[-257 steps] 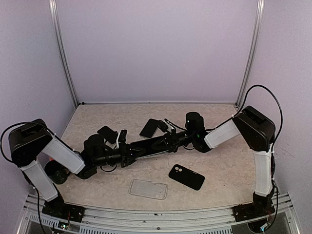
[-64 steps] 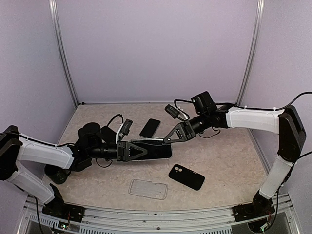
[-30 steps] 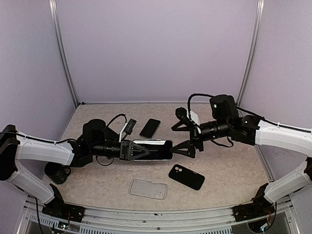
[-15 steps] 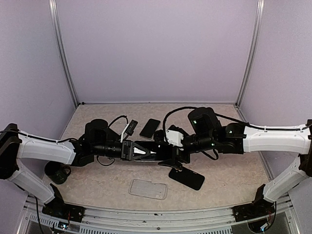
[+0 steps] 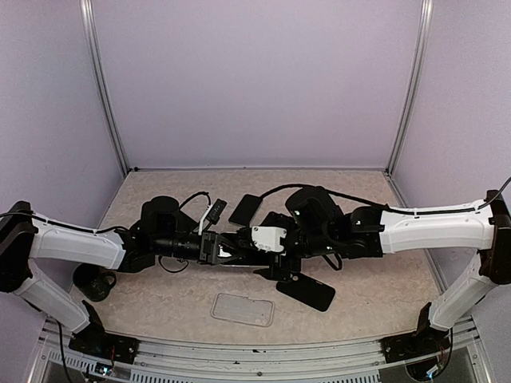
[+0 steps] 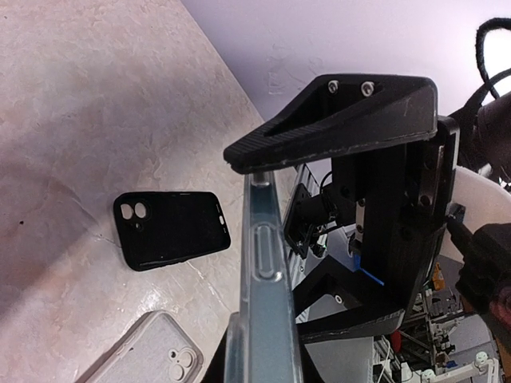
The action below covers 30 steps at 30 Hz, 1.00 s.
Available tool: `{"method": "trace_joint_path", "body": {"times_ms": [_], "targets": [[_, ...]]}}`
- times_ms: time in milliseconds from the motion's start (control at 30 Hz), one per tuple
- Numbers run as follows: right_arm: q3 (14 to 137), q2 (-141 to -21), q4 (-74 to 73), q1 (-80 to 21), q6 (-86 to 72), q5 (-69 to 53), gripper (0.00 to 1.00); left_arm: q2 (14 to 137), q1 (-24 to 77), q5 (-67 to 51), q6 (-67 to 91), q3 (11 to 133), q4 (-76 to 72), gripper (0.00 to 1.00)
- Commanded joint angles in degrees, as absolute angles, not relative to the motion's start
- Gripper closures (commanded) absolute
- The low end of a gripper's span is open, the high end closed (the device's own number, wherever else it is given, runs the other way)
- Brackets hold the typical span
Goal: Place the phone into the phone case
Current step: Pass from the left arm to the right
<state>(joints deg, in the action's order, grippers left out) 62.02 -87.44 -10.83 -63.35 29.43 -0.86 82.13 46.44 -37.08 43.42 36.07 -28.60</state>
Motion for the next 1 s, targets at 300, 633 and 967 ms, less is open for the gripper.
{"method": "trace_joint_path", "body": {"times_ms": [300,633,967], "targets": [[63.8,-89.9,-9.1,-66.5,31.0,8.0,0.04,82.7,46.8,-38.1,43.5,38.4,-31.7,1.0],[63.7,-91.6,-7.3,-68.4,31.6,13.4,0.16,82.7,46.7,-38.1,43.6,38.5,-31.6,1.0],[64.3,-91.1,-8.0,-68.5,31.6,12.4,0.49,83.3,46.5,-38.3,43.5,38.9,-31.4,0.98]]}}
